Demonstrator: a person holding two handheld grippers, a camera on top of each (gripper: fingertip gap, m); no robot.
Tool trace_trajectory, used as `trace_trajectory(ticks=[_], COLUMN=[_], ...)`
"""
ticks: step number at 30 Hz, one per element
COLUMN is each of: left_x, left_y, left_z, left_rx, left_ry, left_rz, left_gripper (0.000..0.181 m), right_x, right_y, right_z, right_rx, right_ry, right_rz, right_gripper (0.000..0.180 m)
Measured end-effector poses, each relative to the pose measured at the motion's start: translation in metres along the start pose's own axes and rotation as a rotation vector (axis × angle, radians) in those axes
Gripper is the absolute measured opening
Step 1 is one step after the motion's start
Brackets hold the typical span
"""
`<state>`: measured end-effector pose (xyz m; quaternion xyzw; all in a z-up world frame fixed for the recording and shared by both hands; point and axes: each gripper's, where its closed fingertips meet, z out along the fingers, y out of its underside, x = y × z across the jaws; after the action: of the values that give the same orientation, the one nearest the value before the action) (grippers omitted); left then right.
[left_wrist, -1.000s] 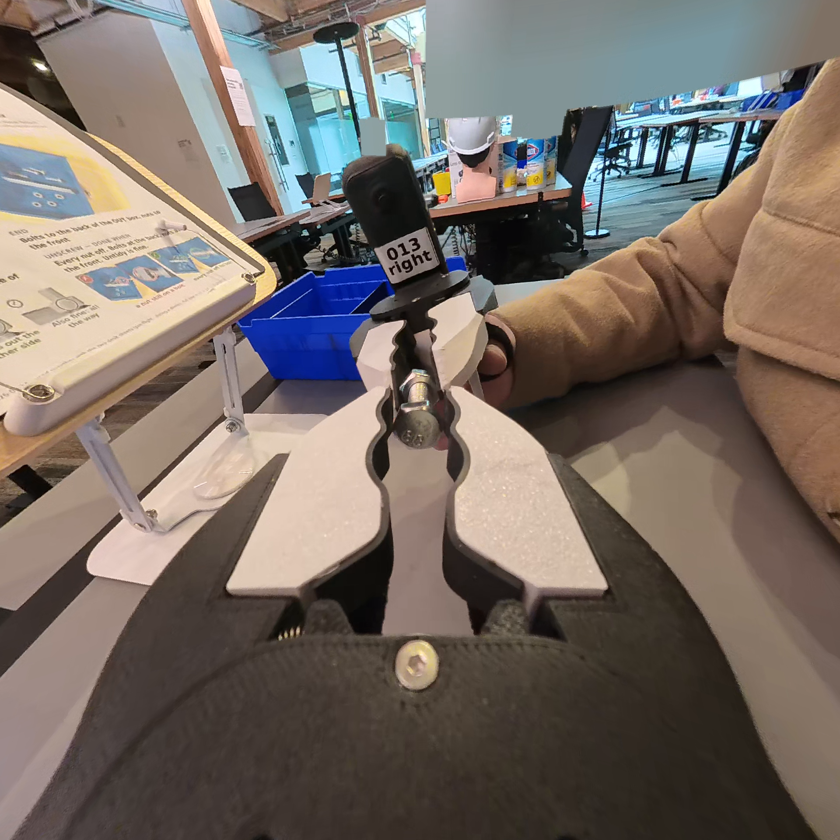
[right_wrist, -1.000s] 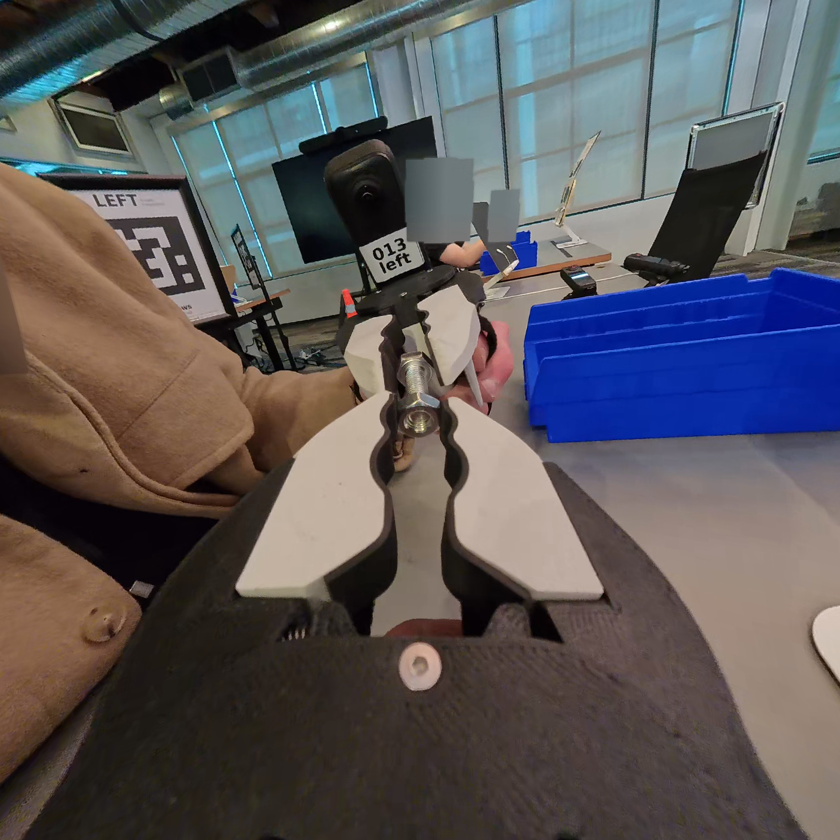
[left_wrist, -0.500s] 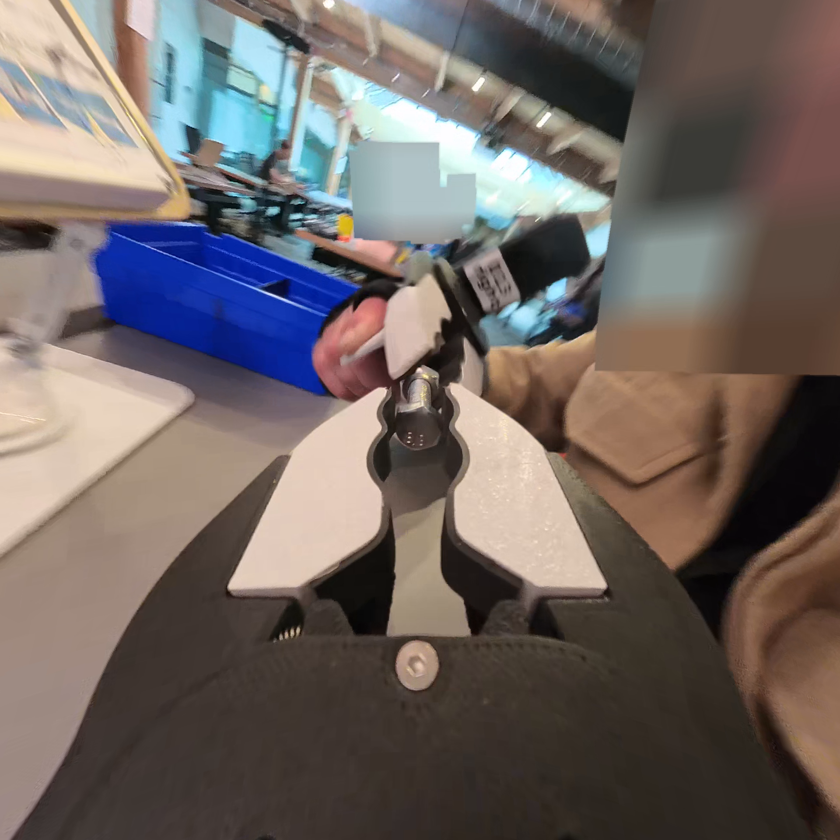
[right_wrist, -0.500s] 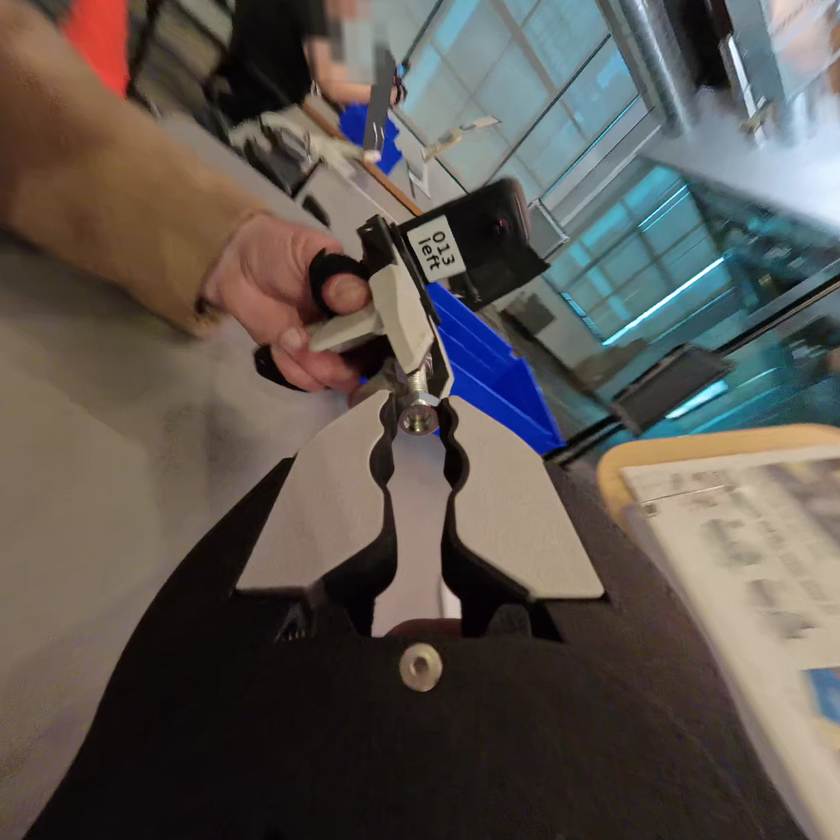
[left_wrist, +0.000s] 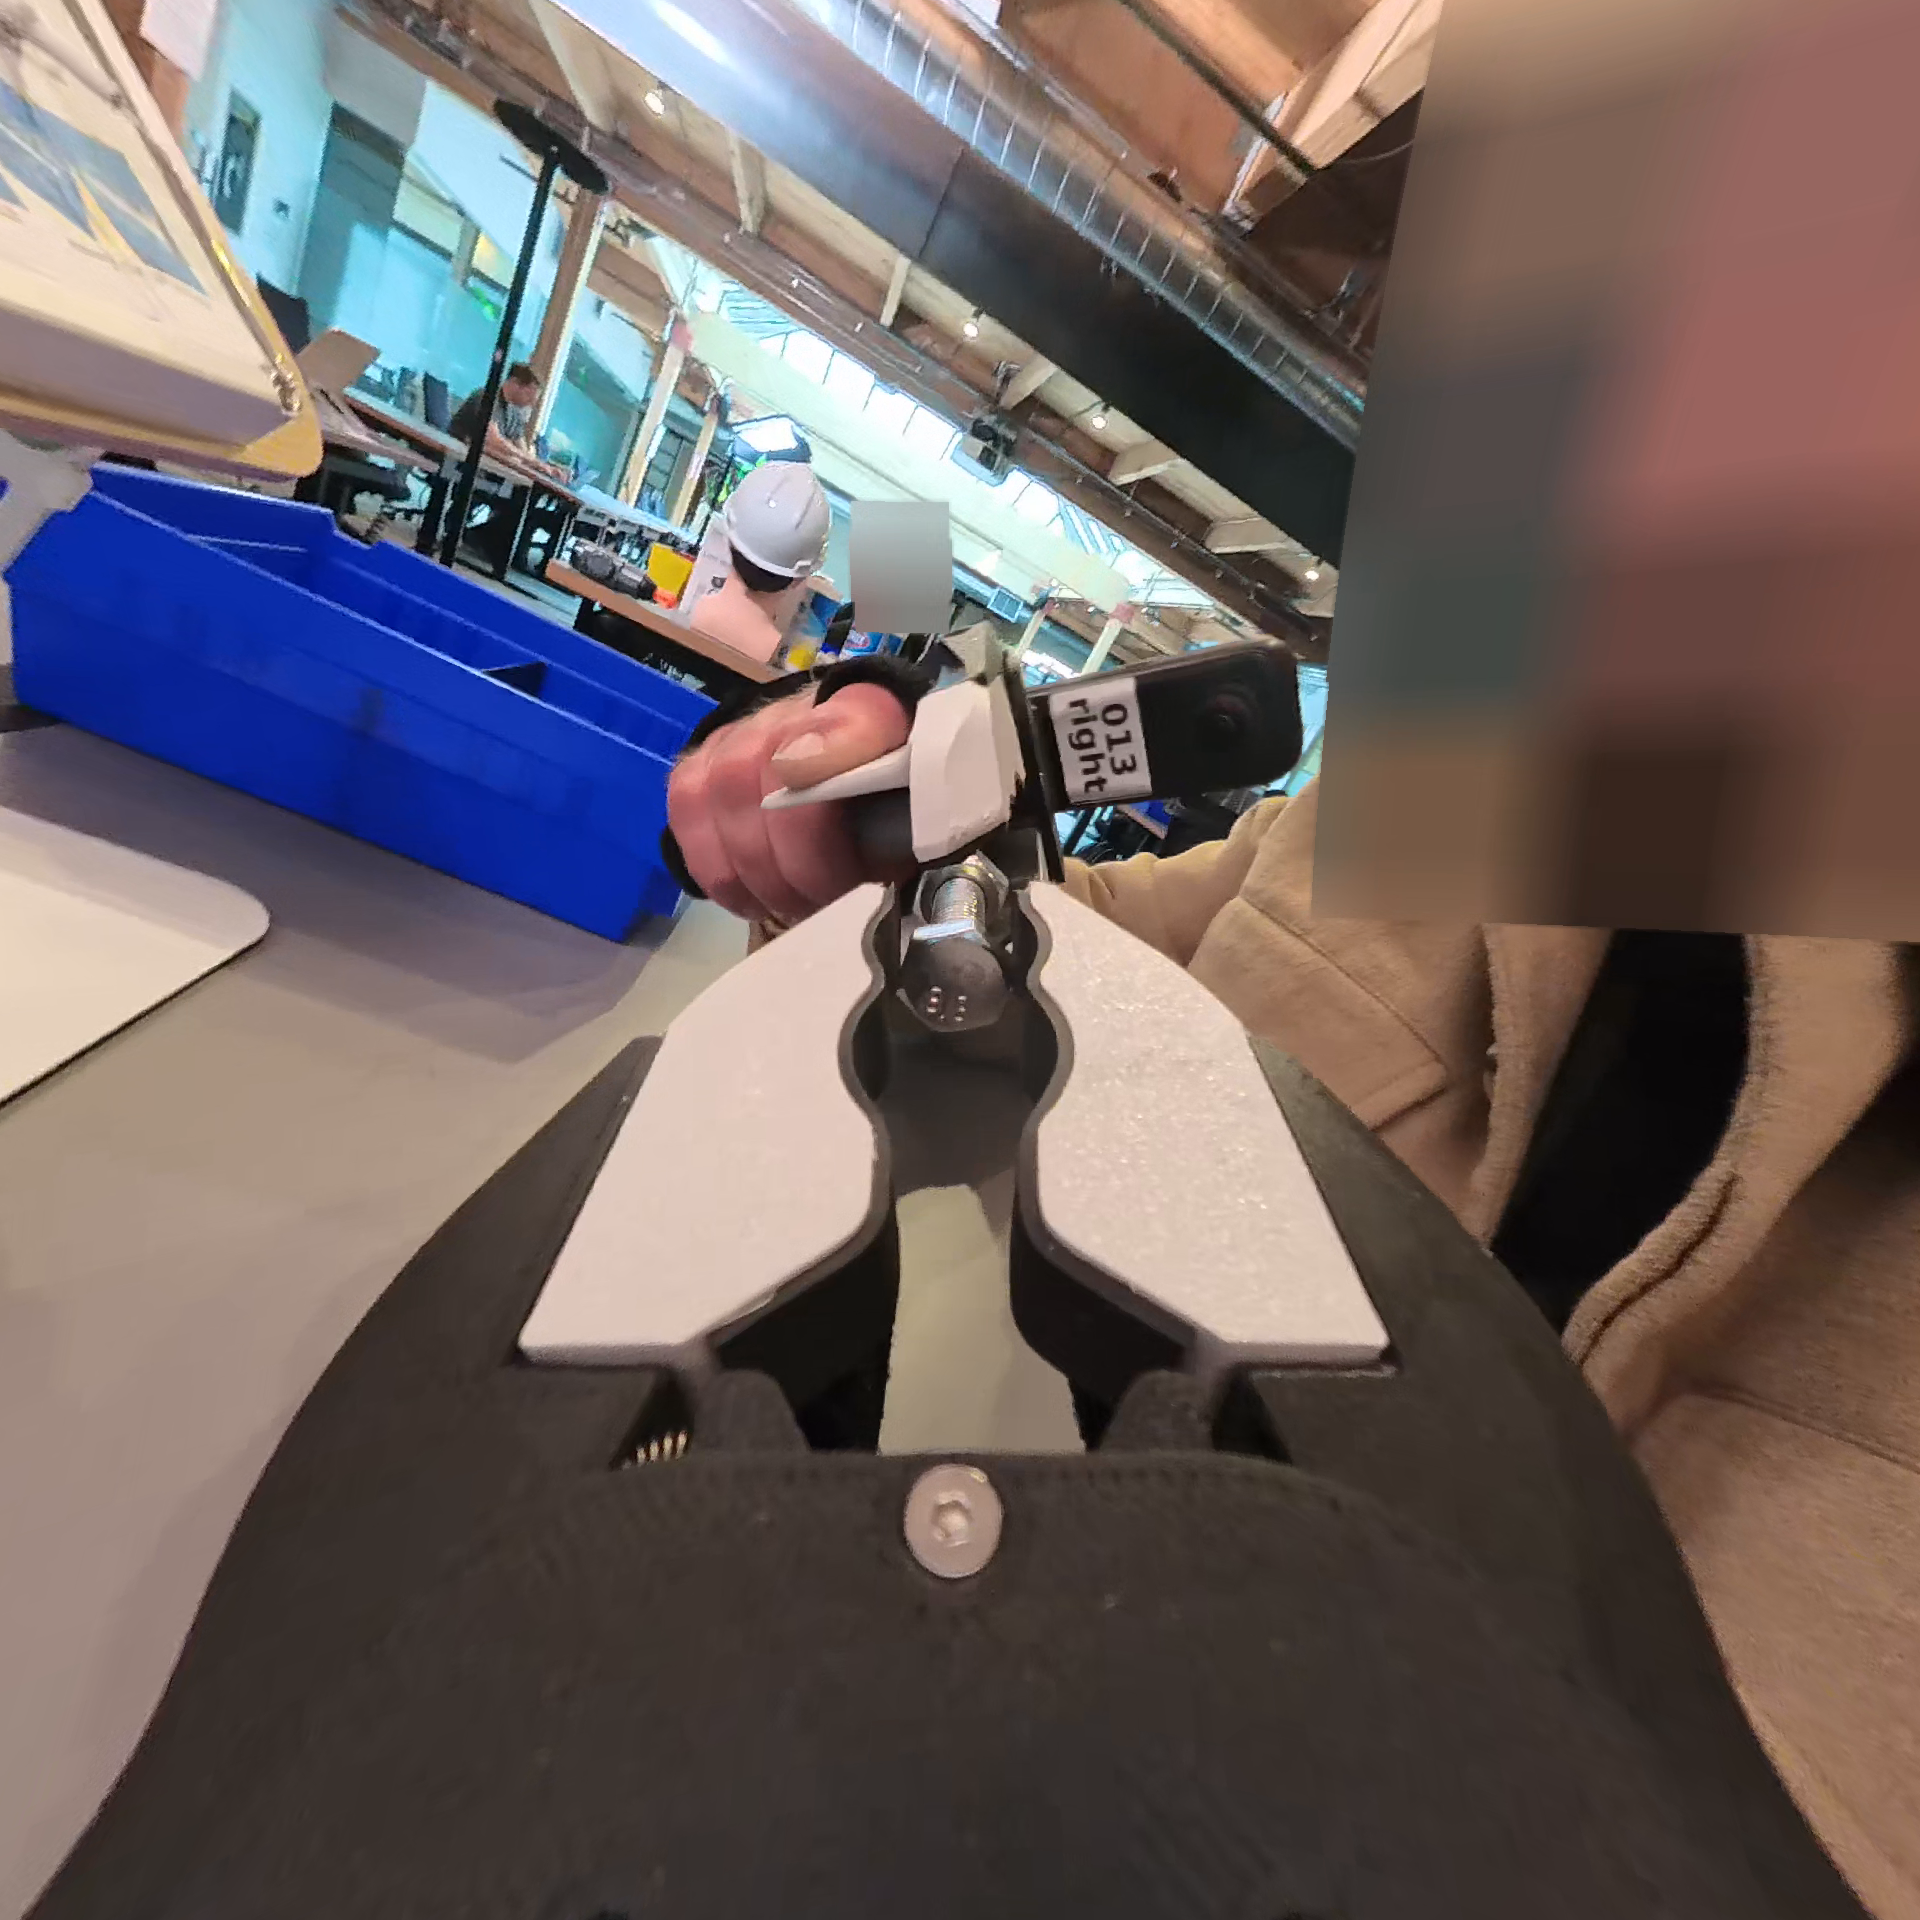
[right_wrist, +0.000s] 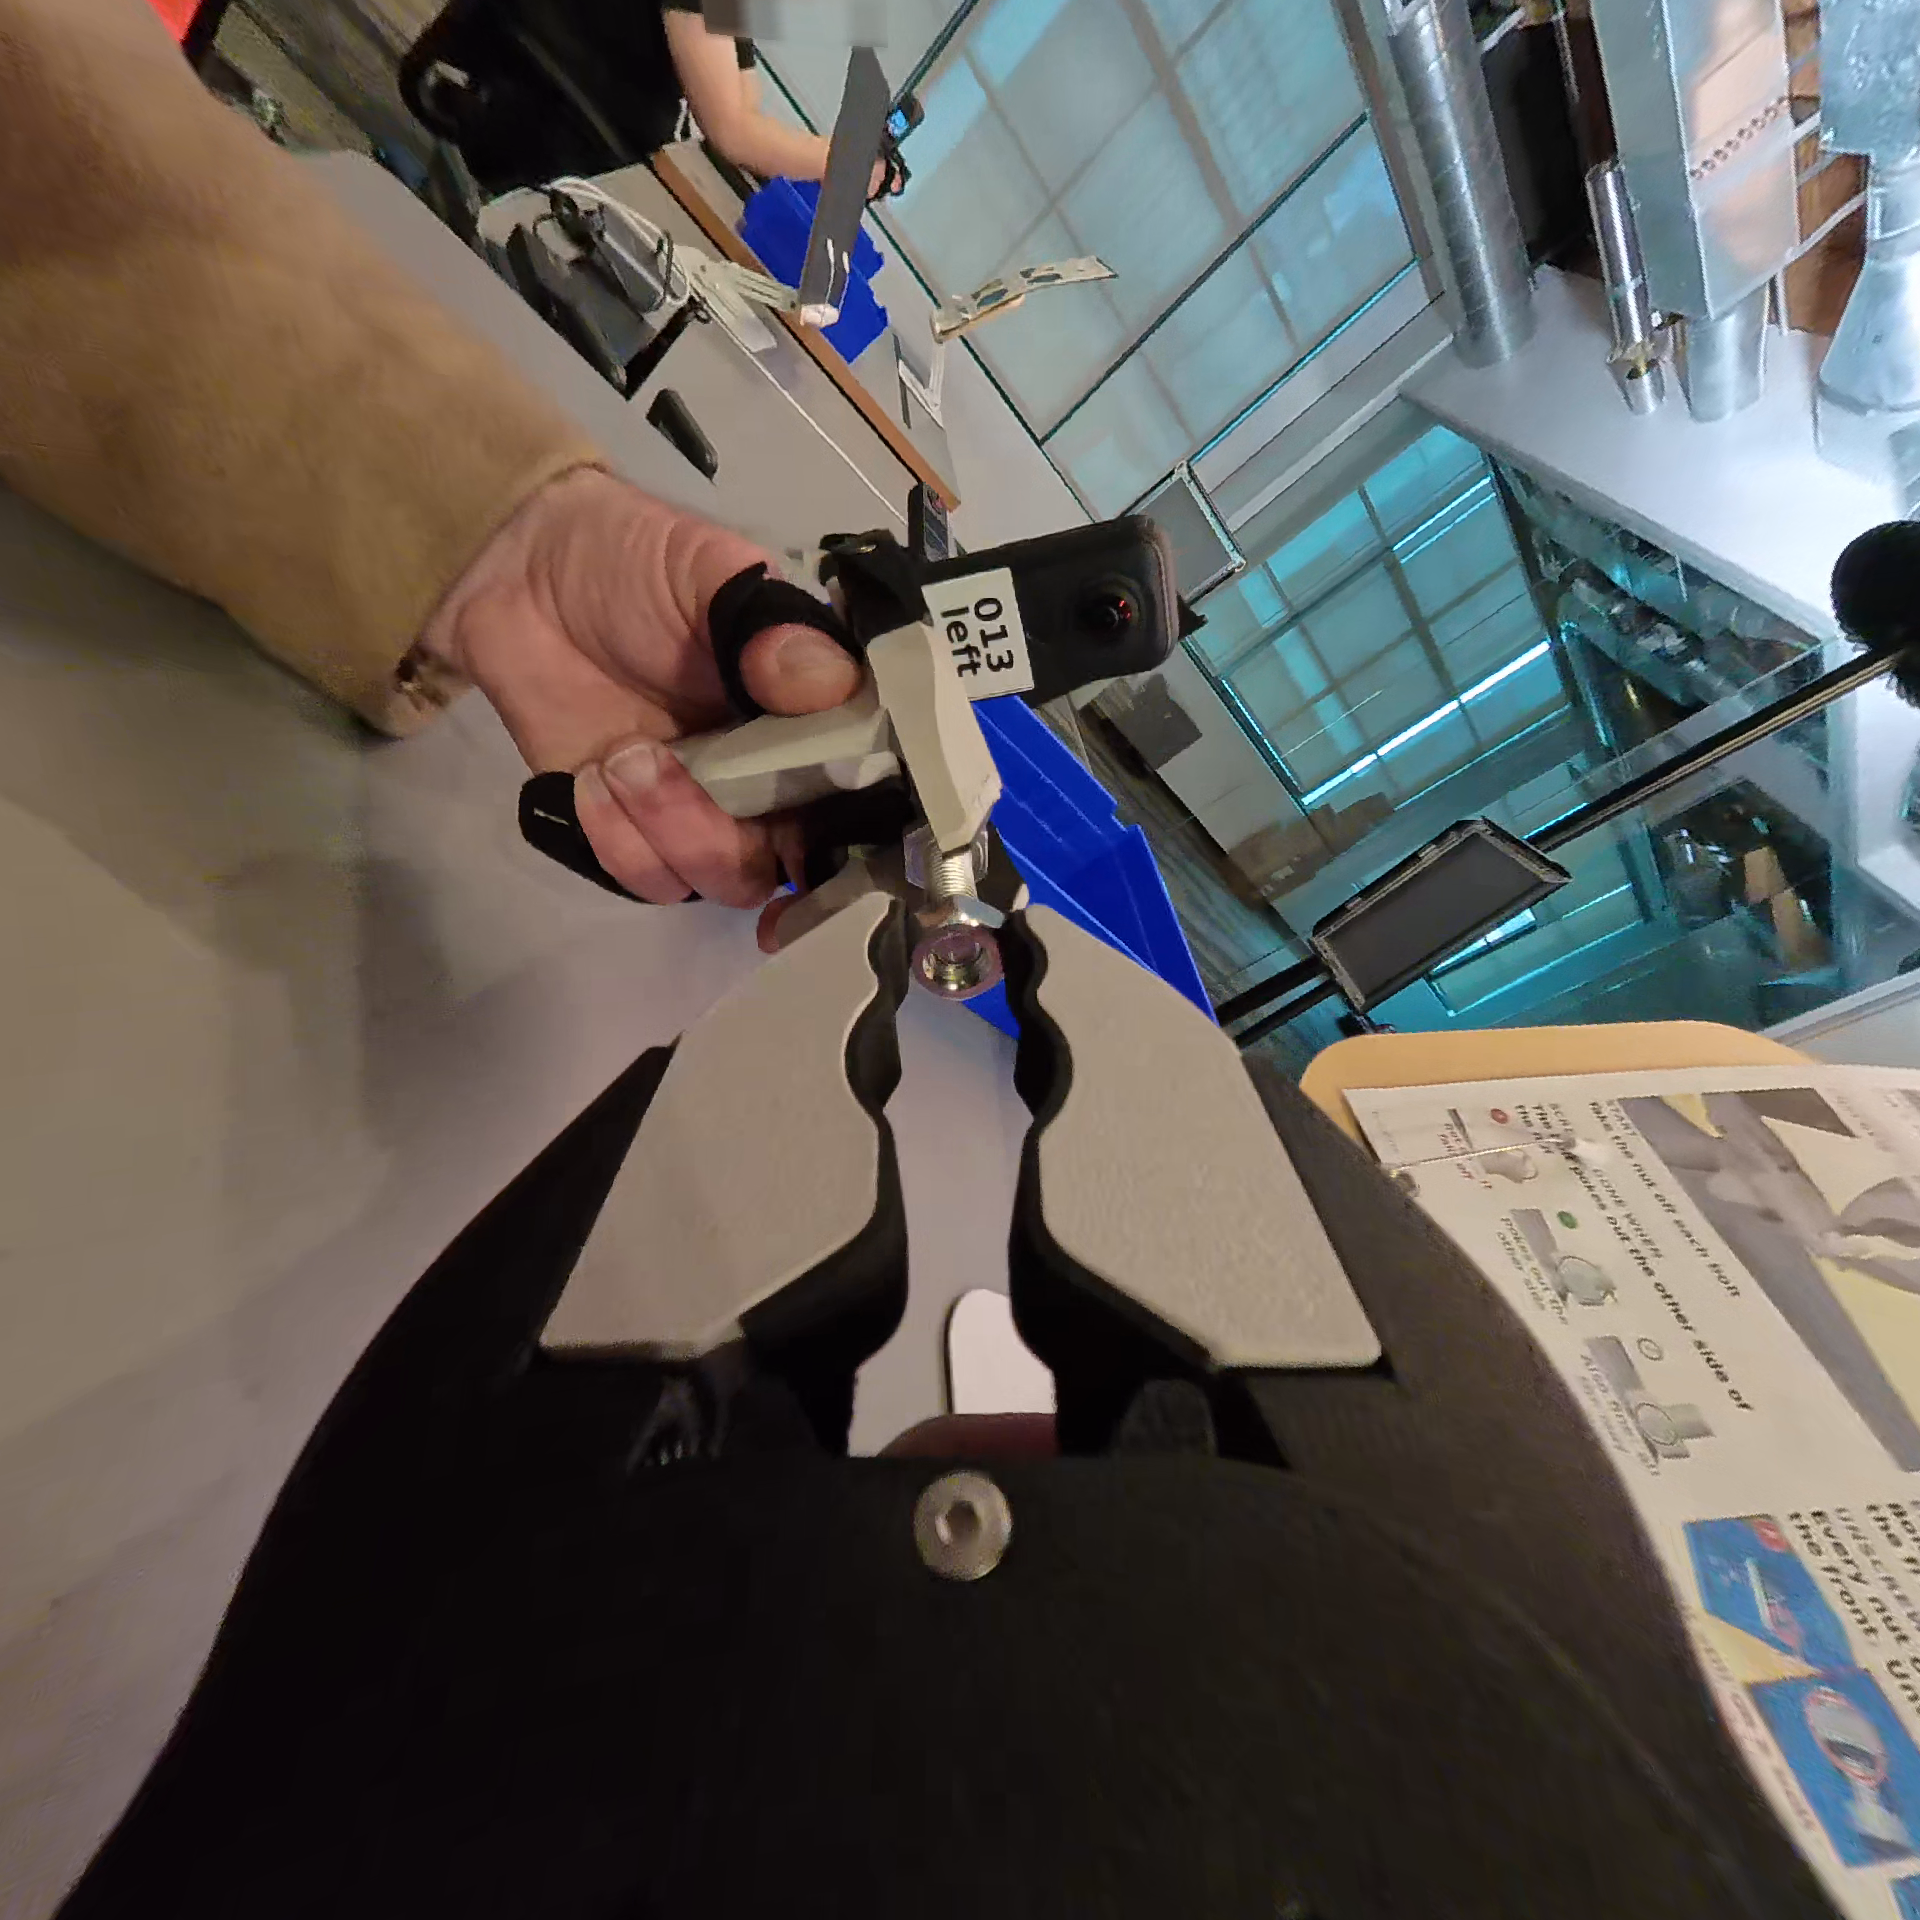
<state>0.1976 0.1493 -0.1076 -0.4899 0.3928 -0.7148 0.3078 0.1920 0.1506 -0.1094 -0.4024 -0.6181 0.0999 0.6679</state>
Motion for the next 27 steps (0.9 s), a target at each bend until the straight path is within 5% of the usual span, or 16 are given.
trace_trajectory(ticks=[13, 18, 27], left_x=[0.0011, -0.004, -0.0029], left_y=[-0.0018, 0.002, 0.0008], left_z=[0.0023, 0.0022, 0.0015], left_rx=[0.009, -0.06, -0.148], left_ry=[-0.003, -0.102, -0.251], left_rz=[0.037, 0.183, 0.496], left_gripper=[0.031, 0.04, 0.028], right_x=[0.001, 0.0069, 0.0072], right_y=[-0.0002, 0.0012, 0.0005], right_z=[0.0007, -0.0011, -0.0025], right_rx=[0.032, 0.095, 0.244], right_ry=[-0.001, -0.042, -0.175], right_rz=[0.092, 0.315, 0.736], right_gripper=[0.018, 0.018, 0.018])
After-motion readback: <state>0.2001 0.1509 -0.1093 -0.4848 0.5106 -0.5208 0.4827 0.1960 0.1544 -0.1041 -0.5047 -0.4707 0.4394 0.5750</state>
